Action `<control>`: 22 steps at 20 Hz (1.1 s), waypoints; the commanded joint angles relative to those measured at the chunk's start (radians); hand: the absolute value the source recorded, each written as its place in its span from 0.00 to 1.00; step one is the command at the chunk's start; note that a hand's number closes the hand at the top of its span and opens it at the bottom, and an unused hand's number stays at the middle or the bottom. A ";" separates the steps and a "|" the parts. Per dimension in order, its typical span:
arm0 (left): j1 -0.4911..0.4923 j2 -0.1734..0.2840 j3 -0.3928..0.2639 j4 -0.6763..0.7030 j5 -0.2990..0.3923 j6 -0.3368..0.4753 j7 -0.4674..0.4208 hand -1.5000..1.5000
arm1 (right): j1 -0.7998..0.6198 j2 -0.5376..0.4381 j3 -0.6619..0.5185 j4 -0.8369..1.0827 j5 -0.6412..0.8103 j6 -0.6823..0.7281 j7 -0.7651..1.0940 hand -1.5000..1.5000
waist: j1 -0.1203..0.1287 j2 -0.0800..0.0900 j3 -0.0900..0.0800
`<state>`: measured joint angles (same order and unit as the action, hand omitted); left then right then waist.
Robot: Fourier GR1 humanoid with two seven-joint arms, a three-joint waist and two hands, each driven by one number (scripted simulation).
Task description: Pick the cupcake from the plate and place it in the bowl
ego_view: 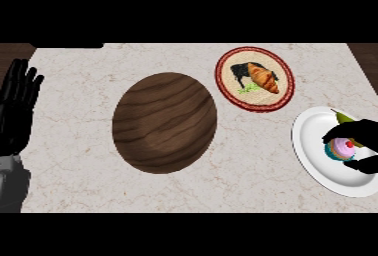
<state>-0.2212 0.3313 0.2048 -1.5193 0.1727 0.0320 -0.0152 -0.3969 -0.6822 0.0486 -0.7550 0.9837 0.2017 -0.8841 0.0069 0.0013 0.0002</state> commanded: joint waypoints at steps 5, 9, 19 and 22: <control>-0.023 0.001 0.015 0.037 -0.006 -0.030 -0.013 0.50 | -0.085 0.025 -0.041 0.061 0.021 -0.050 -0.065 1.00 | -0.001 0.000 0.000; -0.066 0.000 0.008 0.037 -0.012 -0.025 0.024 0.50 | -0.067 0.010 -0.078 0.043 -0.004 -0.067 -0.109 1.00 | -0.003 0.000 0.000; -0.132 -0.054 -0.059 0.050 -0.033 -0.022 -0.009 0.50 | -0.524 0.062 -0.029 0.359 0.159 -0.121 0.071 1.00 | 0.107 0.045 0.006; -0.146 -0.046 -0.057 0.050 -0.034 -0.018 0.015 0.50 | -0.576 0.033 -0.075 0.398 0.138 -0.172 0.059 1.00 | 0.101 0.044 0.007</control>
<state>-0.3352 0.2863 0.1571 -1.4712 0.1471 0.0047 -0.0211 -0.8929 -0.6350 0.0064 -0.4186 1.1262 0.0753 -0.8198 0.1092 0.0430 0.0053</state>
